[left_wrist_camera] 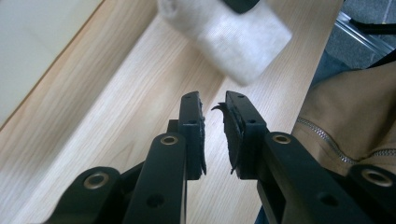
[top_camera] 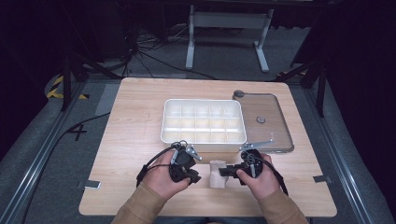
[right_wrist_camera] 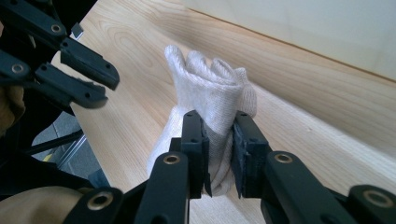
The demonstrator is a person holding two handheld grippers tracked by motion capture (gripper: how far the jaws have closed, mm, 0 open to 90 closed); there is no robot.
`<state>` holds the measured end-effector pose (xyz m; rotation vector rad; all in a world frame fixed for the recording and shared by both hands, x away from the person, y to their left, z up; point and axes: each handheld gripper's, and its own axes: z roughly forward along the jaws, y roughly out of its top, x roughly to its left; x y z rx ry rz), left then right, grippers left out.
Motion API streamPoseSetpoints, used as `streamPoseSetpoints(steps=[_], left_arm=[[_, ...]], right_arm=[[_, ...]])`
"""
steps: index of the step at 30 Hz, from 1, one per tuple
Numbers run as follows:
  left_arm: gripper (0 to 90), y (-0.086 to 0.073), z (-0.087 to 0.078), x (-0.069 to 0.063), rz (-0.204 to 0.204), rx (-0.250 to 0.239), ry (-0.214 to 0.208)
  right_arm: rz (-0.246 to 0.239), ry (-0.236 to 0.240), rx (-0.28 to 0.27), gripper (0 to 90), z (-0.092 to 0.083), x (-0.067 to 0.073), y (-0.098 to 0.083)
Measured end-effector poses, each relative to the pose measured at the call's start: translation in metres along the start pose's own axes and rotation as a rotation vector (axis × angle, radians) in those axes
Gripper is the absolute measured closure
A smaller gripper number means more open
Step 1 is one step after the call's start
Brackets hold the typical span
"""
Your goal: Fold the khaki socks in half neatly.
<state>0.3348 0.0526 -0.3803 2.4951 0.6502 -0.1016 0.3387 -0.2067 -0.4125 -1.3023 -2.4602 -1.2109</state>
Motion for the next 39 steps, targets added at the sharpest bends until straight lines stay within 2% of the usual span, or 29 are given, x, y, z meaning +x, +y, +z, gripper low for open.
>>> streamPoseSetpoints(steps=[4,9,14,19,30,39], left_arm=[[76.5,-0.003,-0.005,0.004,-0.022,0.003,0.004],[76.1,-0.003,-0.011,0.008,-0.022,0.008,0.008],[75.9,-0.006,-0.017,0.012,-0.039,-0.011,0.015],[75.8,-0.008,-0.022,0.015,-0.039,-0.016,0.024],[75.3,-0.018,-0.037,0.026,-0.078,-0.048,0.042],[75.1,-0.021,-0.042,0.031,-0.096,-0.050,0.048]], right_arm=[[-0.002,-0.010,-0.013,76.6,-0.006,-0.003,0.001],[-0.004,-0.023,-0.033,76.6,-0.014,-0.006,0.002],[-0.007,-0.034,-0.054,76.6,-0.023,-0.009,0.003],[-0.007,-0.050,-0.069,76.6,-0.031,-0.013,0.004],[0.001,-0.079,-0.100,76.5,-0.044,-0.021,0.006],[0.021,-0.086,-0.127,76.4,-0.054,-0.028,0.005]])
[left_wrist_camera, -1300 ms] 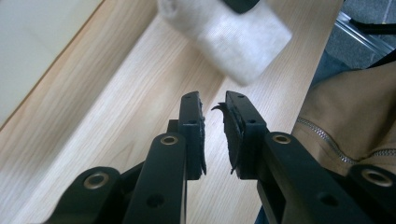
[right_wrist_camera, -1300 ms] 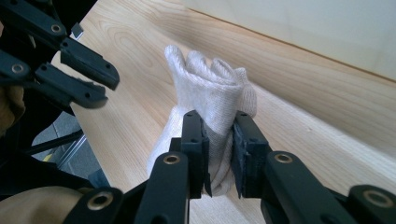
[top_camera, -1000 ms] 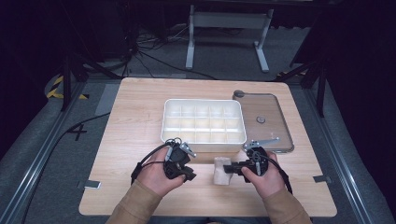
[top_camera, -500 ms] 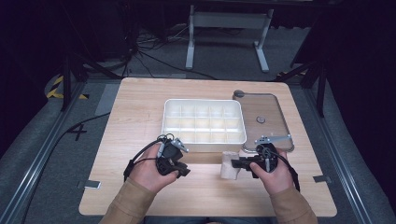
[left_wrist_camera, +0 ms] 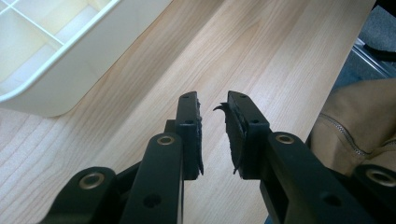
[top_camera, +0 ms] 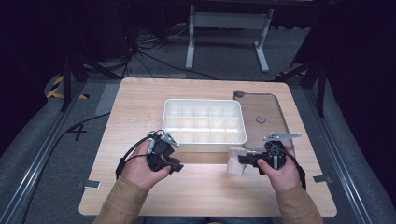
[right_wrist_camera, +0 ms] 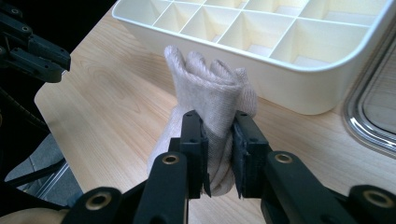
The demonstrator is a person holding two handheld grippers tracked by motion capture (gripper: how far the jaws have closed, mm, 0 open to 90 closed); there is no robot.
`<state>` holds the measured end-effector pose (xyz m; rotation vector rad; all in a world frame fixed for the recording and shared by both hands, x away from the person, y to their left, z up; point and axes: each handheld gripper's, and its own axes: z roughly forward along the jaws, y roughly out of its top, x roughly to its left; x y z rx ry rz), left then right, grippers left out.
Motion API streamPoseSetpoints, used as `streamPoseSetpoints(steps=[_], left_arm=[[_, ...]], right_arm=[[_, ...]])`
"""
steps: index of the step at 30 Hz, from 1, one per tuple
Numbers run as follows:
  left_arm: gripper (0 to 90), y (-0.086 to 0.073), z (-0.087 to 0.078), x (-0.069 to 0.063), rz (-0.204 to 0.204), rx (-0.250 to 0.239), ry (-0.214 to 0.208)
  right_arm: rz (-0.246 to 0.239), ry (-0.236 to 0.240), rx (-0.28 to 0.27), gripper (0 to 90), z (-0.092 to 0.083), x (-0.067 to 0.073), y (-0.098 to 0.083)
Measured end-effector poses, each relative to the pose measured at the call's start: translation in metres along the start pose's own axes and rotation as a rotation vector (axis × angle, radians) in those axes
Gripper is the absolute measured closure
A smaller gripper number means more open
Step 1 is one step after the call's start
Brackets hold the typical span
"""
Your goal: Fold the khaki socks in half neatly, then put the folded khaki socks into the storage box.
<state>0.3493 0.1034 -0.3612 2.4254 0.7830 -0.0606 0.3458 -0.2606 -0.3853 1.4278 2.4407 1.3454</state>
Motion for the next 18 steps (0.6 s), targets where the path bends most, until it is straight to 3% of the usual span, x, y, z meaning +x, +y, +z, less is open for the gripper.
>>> streamPoseSetpoints(steps=[18], left_arm=[[74.9,-0.013,-0.020,0.018,-0.062,-0.030,0.050]], right_arm=[[0.003,-0.025,-0.031,76.2,-0.016,-0.009,0.008]])
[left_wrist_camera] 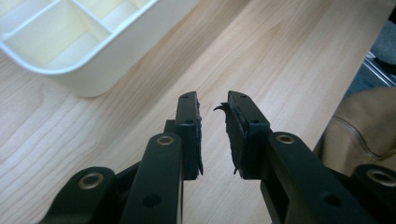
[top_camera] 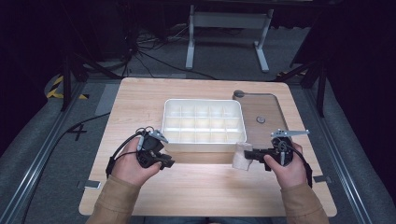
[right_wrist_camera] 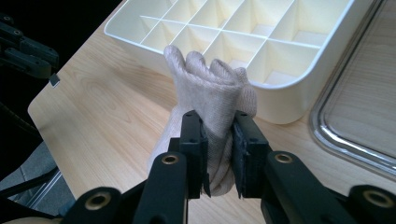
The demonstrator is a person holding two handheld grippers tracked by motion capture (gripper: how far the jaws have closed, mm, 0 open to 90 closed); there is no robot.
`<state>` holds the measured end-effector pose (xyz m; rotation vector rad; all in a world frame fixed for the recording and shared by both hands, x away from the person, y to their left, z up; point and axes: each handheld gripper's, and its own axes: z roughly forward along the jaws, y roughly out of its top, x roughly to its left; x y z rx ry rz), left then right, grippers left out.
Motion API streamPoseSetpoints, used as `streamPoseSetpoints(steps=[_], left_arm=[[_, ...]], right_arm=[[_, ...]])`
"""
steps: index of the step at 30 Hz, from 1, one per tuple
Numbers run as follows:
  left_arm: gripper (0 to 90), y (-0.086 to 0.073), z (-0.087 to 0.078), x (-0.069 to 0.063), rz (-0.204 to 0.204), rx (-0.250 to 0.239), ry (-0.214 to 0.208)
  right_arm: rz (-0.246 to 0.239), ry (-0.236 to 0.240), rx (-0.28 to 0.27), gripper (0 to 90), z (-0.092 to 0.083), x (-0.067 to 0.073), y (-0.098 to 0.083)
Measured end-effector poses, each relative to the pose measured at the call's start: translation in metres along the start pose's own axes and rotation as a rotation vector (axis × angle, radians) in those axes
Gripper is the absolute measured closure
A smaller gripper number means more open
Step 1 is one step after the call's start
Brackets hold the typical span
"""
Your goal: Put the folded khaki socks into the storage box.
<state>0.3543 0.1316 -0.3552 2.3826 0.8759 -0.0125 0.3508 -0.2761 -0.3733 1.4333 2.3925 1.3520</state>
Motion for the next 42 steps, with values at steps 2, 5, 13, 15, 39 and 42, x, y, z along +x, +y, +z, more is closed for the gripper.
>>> streamPoseSetpoints(steps=[2,5,13,15,39,42], left_arm=[[74.8,-0.002,-0.002,0.003,-0.011,-0.005,0.000],[74.8,-0.004,-0.004,0.008,-0.026,-0.009,0.008],[74.7,-0.010,-0.010,0.016,-0.053,-0.025,0.015],[74.6,-0.011,-0.010,0.016,-0.056,-0.022,0.014],[74.6,-0.022,-0.018,0.027,-0.101,-0.040,0.030],[74.6,-0.025,-0.020,0.027,-0.108,-0.043,0.032]], right_arm=[[-0.003,-0.004,0.005,76.2,-0.002,-0.002,0.003],[-0.010,-0.018,0.009,76.2,-0.004,-0.005,0.010],[-0.056,-0.066,0.069,76.2,-0.007,-0.008,0.036],[-0.075,-0.083,0.083,76.2,-0.009,-0.008,0.044],[-0.231,-0.202,0.229,76.0,-0.002,0.002,0.097],[-0.241,-0.210,0.240,76.0,0.001,0.004,0.103]])
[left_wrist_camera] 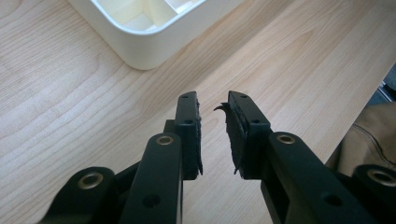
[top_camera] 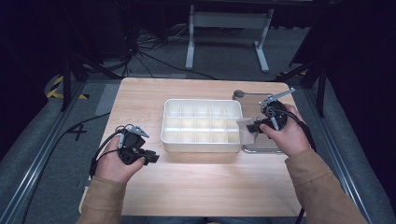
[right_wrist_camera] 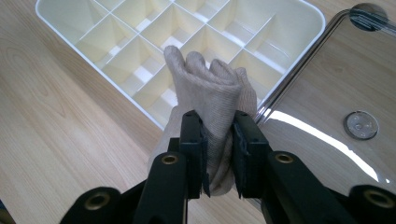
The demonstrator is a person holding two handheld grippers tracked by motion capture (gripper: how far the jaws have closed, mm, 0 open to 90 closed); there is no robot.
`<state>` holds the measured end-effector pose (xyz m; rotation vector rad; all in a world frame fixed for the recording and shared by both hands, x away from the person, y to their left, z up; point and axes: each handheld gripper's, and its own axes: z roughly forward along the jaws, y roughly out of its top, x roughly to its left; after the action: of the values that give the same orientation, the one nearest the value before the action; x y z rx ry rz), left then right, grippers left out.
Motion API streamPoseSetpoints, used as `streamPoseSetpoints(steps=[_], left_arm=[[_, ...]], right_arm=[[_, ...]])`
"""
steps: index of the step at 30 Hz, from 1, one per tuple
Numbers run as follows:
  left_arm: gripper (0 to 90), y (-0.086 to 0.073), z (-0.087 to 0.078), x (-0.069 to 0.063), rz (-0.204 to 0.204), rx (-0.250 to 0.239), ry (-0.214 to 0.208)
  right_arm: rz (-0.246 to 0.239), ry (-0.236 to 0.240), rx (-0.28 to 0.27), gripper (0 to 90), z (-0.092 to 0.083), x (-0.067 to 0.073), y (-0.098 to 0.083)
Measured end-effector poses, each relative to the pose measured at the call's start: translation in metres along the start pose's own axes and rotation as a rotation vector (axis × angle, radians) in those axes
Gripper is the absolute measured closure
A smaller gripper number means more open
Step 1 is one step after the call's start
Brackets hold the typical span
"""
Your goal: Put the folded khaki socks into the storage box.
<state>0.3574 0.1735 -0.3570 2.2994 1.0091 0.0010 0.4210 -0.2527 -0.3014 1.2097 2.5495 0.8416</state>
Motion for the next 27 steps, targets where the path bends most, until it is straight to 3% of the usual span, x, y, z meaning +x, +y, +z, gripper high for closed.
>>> streamPoseSetpoints(steps=[8,11,18,27], left_arm=[[74.6,-0.009,-0.006,0.002,-0.018,-0.008,0.017],[74.3,-0.012,-0.007,0.002,-0.027,-0.011,0.022],[74.3,-0.019,-0.011,0.004,-0.040,-0.009,0.031],[74.0,-0.023,-0.012,0.004,-0.052,-0.017,0.032]], right_arm=[[-0.045,-0.015,0.023,76.0,0.005,0.003,0.013],[-0.079,-0.023,0.042,76.0,0.012,0.004,0.018],[-0.106,-0.039,0.075,76.1,0.024,0.006,0.025],[-0.161,-0.088,0.120,76.0,0.042,0.005,0.033]])
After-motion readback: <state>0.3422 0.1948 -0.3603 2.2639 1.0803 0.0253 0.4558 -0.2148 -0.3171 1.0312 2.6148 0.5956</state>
